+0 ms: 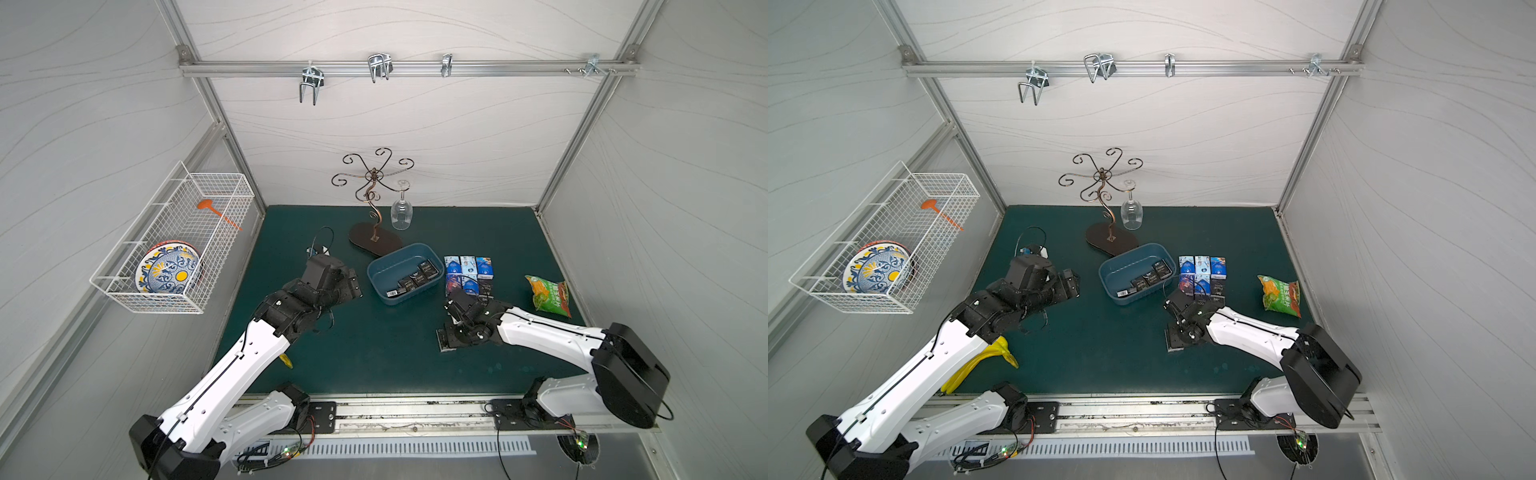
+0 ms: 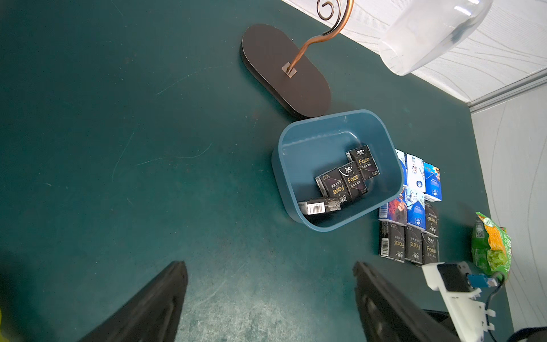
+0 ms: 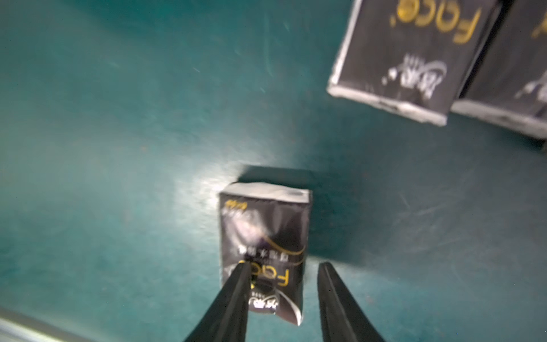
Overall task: Take the pocket tissues out of the storage box
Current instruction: Move the pocket tissues to the center of the board.
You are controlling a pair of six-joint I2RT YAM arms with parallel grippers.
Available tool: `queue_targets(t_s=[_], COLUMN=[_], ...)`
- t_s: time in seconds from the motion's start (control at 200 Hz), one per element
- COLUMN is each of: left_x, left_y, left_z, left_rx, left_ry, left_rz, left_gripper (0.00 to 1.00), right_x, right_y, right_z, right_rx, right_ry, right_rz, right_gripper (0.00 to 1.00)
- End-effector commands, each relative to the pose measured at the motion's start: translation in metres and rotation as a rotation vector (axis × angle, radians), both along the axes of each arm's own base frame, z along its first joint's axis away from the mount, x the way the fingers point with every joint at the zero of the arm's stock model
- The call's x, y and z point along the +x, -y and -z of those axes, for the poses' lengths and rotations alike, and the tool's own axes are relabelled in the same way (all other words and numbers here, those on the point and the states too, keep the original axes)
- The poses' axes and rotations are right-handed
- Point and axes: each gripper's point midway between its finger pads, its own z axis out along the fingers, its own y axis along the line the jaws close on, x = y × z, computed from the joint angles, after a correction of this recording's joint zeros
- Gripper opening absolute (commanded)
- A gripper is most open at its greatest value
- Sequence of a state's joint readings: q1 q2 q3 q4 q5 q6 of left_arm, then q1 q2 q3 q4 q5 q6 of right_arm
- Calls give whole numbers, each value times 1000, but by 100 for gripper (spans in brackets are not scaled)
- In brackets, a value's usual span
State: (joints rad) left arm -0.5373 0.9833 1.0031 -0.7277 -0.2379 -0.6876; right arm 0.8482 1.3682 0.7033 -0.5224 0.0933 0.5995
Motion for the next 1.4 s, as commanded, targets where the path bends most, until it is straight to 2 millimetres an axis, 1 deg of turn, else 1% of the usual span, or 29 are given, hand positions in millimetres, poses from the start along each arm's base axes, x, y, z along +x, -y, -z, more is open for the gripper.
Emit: queue_targets(t_s=[0.0,0.165,0.305,0.405,0.605,0.74,0.861,1.161,1.391], left_x=[6,7,7,7,5,5,5,5,5], left_y=[5,8,10,10,8,8,7,6,4], left_z=[-12,-7,-8,-10,-9,-9,-8,-9,-9], left_rx=[-34,-38,-39,-43,-44,-44,-41,-33,-27], left_ry=[43,30,30,36,36,34,33,36,36], left_rz=[4,14,23,25,19,17,16,10,4], left_gripper=[92,92,92,92,92,92,92,92,92], right_x=[-5,-4,0,4,10,18,25,28,30], right_y=[11,33,50,55,53,54,54,51,59], right_z=[13,25,27,27,32,34,33,30,23], right_rx=[-33,-32,18,33,41,50,53,49,-2], right_ry=[-32,-41,-34,-28,-30,-26,-20,-32,-22], right_rz=[37,175,270,300,308,337,329,290,267], right_gripper=[39,33,32,32,32,33,34,36,39])
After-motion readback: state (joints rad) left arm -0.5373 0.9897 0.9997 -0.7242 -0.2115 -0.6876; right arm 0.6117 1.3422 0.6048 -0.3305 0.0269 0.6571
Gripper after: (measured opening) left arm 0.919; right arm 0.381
